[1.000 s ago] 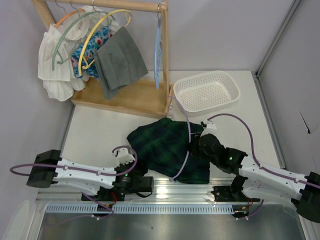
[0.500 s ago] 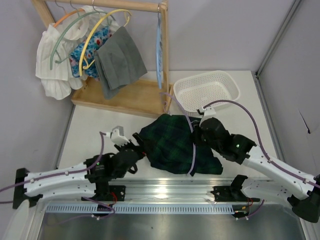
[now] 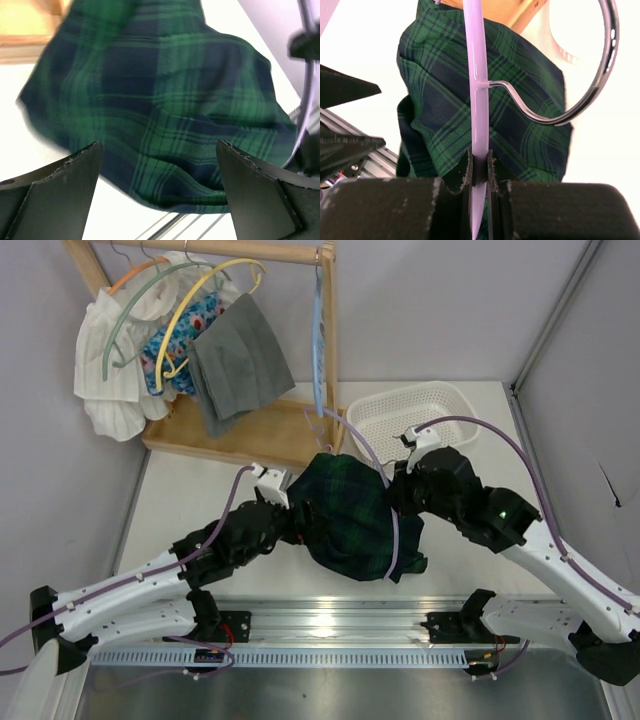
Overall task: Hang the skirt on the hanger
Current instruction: Place skirt on hanger
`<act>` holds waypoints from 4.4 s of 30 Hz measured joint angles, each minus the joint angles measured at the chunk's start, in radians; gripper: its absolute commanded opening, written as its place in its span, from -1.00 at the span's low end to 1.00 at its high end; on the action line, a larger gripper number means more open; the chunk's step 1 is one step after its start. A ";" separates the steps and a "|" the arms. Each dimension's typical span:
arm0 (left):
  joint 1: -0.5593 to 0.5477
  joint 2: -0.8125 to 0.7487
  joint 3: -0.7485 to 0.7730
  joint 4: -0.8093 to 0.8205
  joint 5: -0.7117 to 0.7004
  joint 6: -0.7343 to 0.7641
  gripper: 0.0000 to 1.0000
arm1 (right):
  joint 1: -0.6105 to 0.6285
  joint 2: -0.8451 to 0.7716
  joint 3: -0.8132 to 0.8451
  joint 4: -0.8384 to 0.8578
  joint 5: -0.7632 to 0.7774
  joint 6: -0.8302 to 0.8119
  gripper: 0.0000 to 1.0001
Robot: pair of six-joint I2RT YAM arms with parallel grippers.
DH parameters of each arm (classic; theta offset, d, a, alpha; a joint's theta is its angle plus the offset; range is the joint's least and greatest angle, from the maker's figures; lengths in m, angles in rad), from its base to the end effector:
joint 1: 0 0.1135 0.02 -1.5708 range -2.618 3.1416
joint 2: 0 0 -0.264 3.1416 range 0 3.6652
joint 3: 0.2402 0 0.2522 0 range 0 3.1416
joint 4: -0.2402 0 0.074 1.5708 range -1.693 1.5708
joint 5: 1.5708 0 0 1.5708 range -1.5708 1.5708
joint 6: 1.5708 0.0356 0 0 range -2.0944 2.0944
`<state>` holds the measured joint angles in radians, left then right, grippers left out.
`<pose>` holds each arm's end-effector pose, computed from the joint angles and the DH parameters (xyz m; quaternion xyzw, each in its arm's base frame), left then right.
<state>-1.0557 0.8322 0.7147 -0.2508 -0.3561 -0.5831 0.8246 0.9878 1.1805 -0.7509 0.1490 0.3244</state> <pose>0.1057 -0.1616 0.3009 0.0926 0.8125 -0.3071 0.4868 0.1371 0.1405 0.3818 -0.1809 0.8539 0.2082 0.4413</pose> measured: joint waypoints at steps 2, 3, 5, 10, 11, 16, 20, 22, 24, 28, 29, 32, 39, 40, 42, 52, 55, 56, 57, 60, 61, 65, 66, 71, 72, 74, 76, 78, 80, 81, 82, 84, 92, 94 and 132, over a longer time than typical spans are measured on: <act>0.000 0.002 0.006 0.005 0.044 0.053 0.99 | 0.000 0.008 -0.001 -0.002 -0.001 0.018 -1.00; 0.000 0.004 0.011 0.003 0.061 0.071 0.99 | 0.000 0.011 -0.003 0.000 -0.002 0.027 -1.00; 0.000 0.009 0.021 0.004 0.100 0.090 0.99 | 0.000 0.019 -0.015 0.007 -0.002 0.059 -1.00; -0.010 0.035 0.099 -0.004 0.176 0.120 0.99 | 0.000 0.067 -0.021 0.016 0.003 0.111 -1.00; -0.015 0.053 0.136 -0.016 0.175 0.122 0.99 | 0.000 0.079 -0.021 0.020 0.000 0.111 -1.00; -0.030 0.166 0.351 -0.063 0.065 0.073 0.99 | 0.026 0.099 -0.020 0.041 -0.008 0.069 -1.00; -0.030 0.213 0.385 -0.023 -0.027 -0.043 0.85 | 0.048 0.099 -0.003 0.037 -0.008 0.029 -1.00; -0.030 0.233 0.373 0.018 -0.070 -0.114 0.81 | 0.053 0.099 0.017 0.023 -0.004 0.010 -1.00; -0.030 0.242 0.339 0.066 -0.111 -0.189 0.76 | 0.060 0.099 0.044 0.006 0.006 -0.010 -1.00; -0.031 0.257 0.293 0.130 -0.175 -0.319 0.75 | 0.074 0.099 0.095 -0.006 0.034 -0.046 -1.00; -0.031 0.264 0.289 0.155 -0.188 -0.349 0.73 | 0.079 0.098 0.106 -0.008 0.040 -0.052 -1.00; -0.032 0.293 0.285 0.245 -0.208 -0.415 0.66 | 0.098 0.097 0.125 -0.011 0.054 -0.068 -1.00; -0.035 0.382 0.282 0.415 -0.211 -0.481 0.35 | 0.151 0.096 0.129 -0.041 0.072 -0.075 -1.00; -0.035 0.395 0.282 0.431 -0.212 -0.486 0.14 | 0.157 0.095 0.129 -0.045 0.071 -0.075 -1.00; -0.034 0.415 0.282 0.461 -0.214 -0.498 -0.05 | 0.166 0.090 0.129 -0.046 0.071 -0.075 -1.00; -0.025 0.448 0.212 0.740 -0.199 -0.569 -0.99 | 0.175 0.067 0.158 -0.047 0.075 -0.074 -1.00; -0.012 0.450 0.179 0.807 -0.166 -0.577 -1.00 | 0.176 0.066 0.158 -0.051 0.076 -0.071 -0.59; -0.011 0.450 0.173 0.820 -0.158 -0.580 -0.99 | 0.176 0.064 0.158 -0.052 0.075 -0.065 -0.33; -0.010 0.449 0.166 0.834 -0.152 -0.582 -1.00 | 0.176 0.060 0.158 -0.052 0.074 -0.049 -0.20; 0.003 0.449 0.142 0.841 -0.153 -0.583 -1.00 | 0.174 0.016 0.158 -0.055 0.073 -0.008 0.16; 0.011 0.448 0.133 0.839 -0.153 -0.583 -1.00 | 0.172 -0.011 0.158 -0.059 0.075 0.008 0.21; 0.030 0.436 0.116 0.813 -0.145 -0.584 -1.00 | 0.159 -0.146 0.168 -0.107 0.085 0.076 0.37; 0.032 0.430 0.116 0.808 -0.140 -0.584 -1.00 | 0.156 -0.174 0.175 -0.121 0.095 0.097 0.39; 0.036 0.377 0.116 0.801 -0.121 -0.590 -1.00 | 0.148 -0.290 0.185 -0.197 0.192 0.202 0.51; 0.036 0.365 0.116 0.799 -0.118 -0.592 -1.00 | 0.148 -0.303 0.169 -0.205 0.215 0.228 0.52; 0.036 0.342 0.116 0.785 -0.112 -0.597 -1.00 | 0.148 -0.319 0.116 -0.220 0.240 0.274 0.54; 0.036 0.314 0.115 0.757 -0.112 -0.603 -1.00 | 0.148 -0.343 0.007 -0.208 0.231 0.327 0.57; 0.036 0.285 0.115 0.732 -0.113 -0.605 -1.00 | 0.147 -0.378 -0.110 -0.175 0.198 0.372 0.61; 0.036 0.255 0.112 0.708 -0.112 -0.606 -1.00 | 0.147 -0.428 -0.224 -0.111 0.150 0.409 0.61; 0.036 0.243 0.110 0.699 -0.113 -0.606 -1.00 | 0.147 -0.453 -0.269 -0.085 0.129 0.425 0.62; 0.036 0.227 0.107 0.690 -0.114 -0.606 -1.00 | 0.147 -0.471 -0.301 -0.056 0.110 0.437 0.62; 0.036 0.203 0.099 0.681 -0.115 -0.610 -1.00 | 0.147 -0.496 -0.323 -0.010 0.086 0.458 0.63; 0.036 0.158 0.067 0.643 -0.122 -0.622 -1.00 | 0.153 -0.418 -0.373 0.226 0.040 0.517 0.50; 0.036 0.151 0.060 0.634 -0.126 -0.622 -1.00 | 0.159 -0.385 -0.387 0.248 0.040 0.536 0.49; 0.038 -0.008 0.000 0.560 -0.151 -0.627 -1.00 | -0.010 -0.248 -0.257 0.165 0.100 0.466 -1.00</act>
<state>-1.0176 0.8238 0.7147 0.3092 -0.5072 -1.2098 0.8146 0.7399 0.9237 -0.5858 0.2489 0.7906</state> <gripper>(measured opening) 0.055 0.022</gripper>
